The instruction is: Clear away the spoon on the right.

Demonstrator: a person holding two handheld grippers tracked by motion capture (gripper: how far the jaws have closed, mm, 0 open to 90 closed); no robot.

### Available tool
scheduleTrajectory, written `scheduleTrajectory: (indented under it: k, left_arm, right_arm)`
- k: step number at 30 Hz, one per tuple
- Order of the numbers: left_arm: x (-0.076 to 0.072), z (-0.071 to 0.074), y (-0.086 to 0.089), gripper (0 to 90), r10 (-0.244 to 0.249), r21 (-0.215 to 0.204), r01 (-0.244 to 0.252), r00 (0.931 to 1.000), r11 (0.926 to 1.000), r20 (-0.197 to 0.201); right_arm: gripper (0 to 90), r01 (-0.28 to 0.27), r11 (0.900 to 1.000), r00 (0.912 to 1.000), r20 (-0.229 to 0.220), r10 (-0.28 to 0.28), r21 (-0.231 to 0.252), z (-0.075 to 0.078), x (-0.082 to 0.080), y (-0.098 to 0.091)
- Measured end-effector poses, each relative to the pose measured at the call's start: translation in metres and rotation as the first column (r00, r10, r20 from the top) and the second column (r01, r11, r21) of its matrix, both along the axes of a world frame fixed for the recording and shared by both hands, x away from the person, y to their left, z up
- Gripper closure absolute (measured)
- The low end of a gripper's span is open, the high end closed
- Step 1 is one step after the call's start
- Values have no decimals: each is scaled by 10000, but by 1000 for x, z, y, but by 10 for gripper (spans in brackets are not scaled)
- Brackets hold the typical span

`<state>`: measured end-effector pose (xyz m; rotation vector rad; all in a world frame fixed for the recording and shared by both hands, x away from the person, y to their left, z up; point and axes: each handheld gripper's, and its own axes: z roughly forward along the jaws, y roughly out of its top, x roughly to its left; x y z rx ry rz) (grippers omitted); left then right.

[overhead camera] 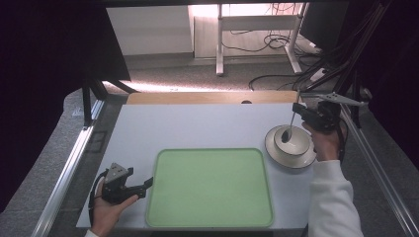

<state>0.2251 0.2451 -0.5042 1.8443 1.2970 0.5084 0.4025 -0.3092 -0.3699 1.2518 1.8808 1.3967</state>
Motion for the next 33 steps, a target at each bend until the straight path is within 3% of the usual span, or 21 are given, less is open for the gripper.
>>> scheduleTrajectory:
  k: [5, 15, 22, 33]
  left_arm:
    - [0, 0, 0, 165, -4, 5, 4, 10000, 10000, -10]
    - [0, 0, 1, 165, 9, 3, -9, 10000, 10000, -29]
    - [0, 0, 1, 165, 21, 3, -21, 10000, 10000, -34]
    - [0, 0, 2, 165, 72, -25, -72, 10000, 10000, -31]
  right_arm:
    - [900, -559, 9922, 9983, -73, 571, 1115, 4, -2, 0]
    - [900, -699, 9893, 9968, -291, 742, 1281, 1, -1, 4]
    - [900, -1025, 9782, 9930, -393, 1113, 1808, -1, -4, 10]
    - [900, -1419, 9742, 9845, -770, 1573, 1753, -7, -20, 30]
